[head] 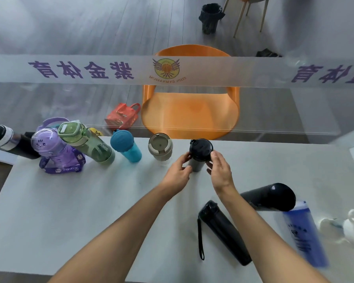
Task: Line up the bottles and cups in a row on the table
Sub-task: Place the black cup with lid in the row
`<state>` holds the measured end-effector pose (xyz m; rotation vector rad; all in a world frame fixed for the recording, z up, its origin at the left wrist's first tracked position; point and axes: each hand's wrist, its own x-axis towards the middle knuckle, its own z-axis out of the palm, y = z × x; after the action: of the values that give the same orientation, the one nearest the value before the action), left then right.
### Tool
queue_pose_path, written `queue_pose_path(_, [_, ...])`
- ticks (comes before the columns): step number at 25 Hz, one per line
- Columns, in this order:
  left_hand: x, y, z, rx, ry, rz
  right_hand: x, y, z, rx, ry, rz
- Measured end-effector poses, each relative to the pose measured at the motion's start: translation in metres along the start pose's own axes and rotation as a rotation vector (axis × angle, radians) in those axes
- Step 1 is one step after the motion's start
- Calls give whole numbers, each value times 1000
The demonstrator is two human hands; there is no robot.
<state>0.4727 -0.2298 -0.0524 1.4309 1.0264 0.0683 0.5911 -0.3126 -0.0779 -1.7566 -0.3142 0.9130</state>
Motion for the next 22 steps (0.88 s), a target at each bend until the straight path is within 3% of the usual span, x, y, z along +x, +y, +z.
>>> queue_pose_path(14, [2,-7,-1,41,-55,-15,9,8,-5,-44,4,39])
queue_pose_path(22, [-67,-44,15,112,-90,-25,-89,39,-29,-229,54,26])
